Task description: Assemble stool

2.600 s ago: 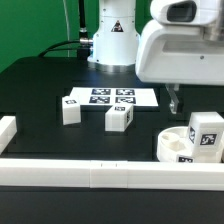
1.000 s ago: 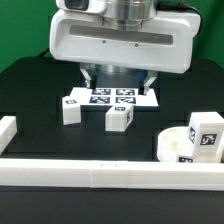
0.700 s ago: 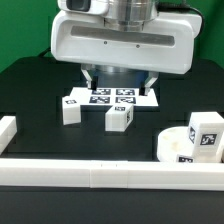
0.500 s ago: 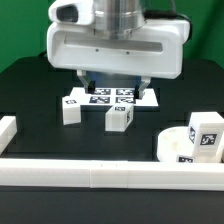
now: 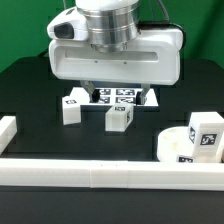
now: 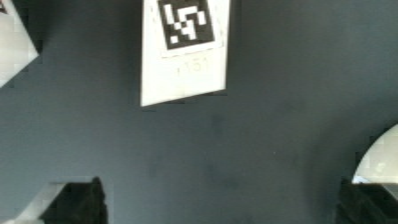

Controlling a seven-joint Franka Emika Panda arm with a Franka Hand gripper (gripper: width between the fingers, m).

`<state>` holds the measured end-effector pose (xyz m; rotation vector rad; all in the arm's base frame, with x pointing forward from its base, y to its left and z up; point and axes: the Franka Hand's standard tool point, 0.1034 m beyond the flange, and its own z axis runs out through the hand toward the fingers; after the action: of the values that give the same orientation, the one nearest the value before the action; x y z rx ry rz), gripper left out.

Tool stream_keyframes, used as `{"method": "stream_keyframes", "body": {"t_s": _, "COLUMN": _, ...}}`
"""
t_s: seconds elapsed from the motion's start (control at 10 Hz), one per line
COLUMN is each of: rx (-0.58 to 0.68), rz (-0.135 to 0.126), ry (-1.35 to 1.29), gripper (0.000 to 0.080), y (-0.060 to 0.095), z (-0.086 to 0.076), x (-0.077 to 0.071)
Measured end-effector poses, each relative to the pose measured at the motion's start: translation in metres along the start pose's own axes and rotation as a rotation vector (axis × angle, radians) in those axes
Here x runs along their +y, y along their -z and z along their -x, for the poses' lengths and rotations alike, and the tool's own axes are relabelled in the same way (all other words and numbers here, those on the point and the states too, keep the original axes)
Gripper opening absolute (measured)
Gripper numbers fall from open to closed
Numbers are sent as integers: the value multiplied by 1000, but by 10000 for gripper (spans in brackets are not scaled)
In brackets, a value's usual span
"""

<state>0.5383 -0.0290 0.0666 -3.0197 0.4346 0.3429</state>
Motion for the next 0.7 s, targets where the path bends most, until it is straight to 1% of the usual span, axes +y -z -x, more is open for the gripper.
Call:
{"method": "stream_keyframes", "body": {"t_s": 0.1, "rx": -1, "rz": -3, "ry": -2, "gripper": 649, "y": -1, "z": 0, "x": 1}}
{"method": "stream_keyframes", "body": {"t_s": 0.2, "rx": -12, "rz": -56, "ry": -15, "gripper": 649, "y": -5, "z": 3, "x": 8}}
{"method": "stream_keyframes", "body": {"t_s": 0.3, "rx": -23, "rz": -78, "ry": -38, "gripper": 649, "y": -11, "z": 5, "x": 20}}
{"method": "stream_keyframes", "body": {"t_s": 0.4, "rx": -28, "rz": -78, "ry": -32, "gripper": 649, "y": -15, "z": 6, "x": 25}}
{"method": "stream_keyframes", "body": {"t_s": 0.5, "rx": -28, "rz": -77, "ry": -22, "gripper": 649, "y": -18, "z": 7, "x": 27}}
{"method": "stream_keyframes", "body": {"t_s": 0.7, "rx": -46, "rz": -79, "ry": -22, "gripper": 649, "y": -18, "z": 9, "x": 26}}
